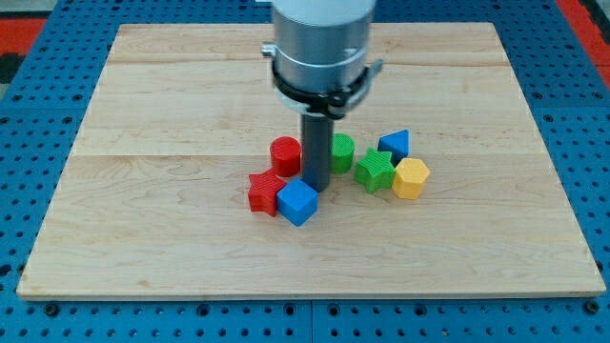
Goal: Keep red circle on left side of red star
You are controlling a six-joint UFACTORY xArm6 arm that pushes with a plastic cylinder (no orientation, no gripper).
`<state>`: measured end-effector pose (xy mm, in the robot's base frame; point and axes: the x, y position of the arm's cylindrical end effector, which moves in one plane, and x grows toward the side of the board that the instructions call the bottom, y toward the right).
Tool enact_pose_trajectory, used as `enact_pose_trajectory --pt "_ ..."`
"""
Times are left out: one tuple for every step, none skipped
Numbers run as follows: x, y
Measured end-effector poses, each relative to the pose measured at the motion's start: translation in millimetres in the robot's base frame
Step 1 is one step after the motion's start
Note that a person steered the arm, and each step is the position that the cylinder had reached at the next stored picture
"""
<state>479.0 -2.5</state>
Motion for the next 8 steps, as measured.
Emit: enact_pose_trajectory --pt "-15.7 -6.0" --pt "-20.3 8.2" --pt "10.2 31.0" --pt "55.7 36.2" --pt "85.0 6.7" --pt "84.5 -31.4" --pt "72.9 -26.3" --pt "62.7 -11.5"
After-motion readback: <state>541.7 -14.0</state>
